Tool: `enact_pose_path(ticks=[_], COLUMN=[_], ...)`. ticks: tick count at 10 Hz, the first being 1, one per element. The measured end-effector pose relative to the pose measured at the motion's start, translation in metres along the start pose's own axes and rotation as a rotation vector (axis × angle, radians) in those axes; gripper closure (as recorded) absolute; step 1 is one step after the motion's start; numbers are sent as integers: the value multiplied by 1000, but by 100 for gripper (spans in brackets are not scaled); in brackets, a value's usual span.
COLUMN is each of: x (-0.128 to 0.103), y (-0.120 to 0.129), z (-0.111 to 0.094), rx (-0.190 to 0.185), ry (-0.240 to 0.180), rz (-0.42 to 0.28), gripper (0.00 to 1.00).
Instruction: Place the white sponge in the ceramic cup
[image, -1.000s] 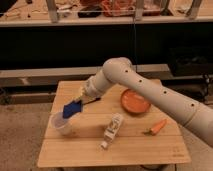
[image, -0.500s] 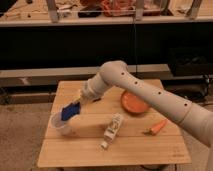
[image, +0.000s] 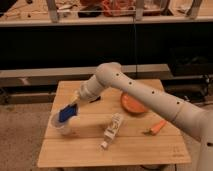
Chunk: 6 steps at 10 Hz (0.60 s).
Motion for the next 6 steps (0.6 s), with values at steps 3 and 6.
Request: enact_pose_path(ticks=[3,6], x=[2,3], y=[-1,-4], z=[10,21], rx=[-3,-12], ry=[-9,-21], rz=[-2,-6], gripper=[100,98])
